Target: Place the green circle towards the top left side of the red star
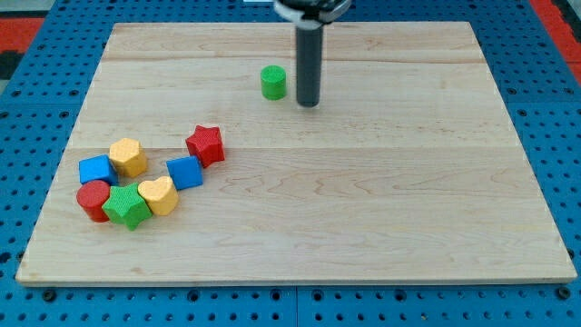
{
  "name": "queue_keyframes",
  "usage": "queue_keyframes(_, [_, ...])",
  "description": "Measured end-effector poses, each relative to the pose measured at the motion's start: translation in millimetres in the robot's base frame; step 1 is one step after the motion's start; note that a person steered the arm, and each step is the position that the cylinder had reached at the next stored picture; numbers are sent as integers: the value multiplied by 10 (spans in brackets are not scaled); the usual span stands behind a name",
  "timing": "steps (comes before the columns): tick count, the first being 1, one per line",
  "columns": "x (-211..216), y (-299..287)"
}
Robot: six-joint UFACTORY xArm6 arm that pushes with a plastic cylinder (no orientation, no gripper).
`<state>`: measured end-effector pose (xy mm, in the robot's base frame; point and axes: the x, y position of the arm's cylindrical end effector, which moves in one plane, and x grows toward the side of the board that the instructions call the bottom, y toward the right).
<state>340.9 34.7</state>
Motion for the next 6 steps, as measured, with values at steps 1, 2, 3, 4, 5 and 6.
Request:
queue_keyframes(1, [-365, -241])
queue_keyframes(2, [-196, -1069])
queue_keyframes(3, [202, -1505])
queue_keyframes(4, [337, -1834])
queue_keyframes(5, [115, -2154])
queue_keyframes(6, [465, -2084])
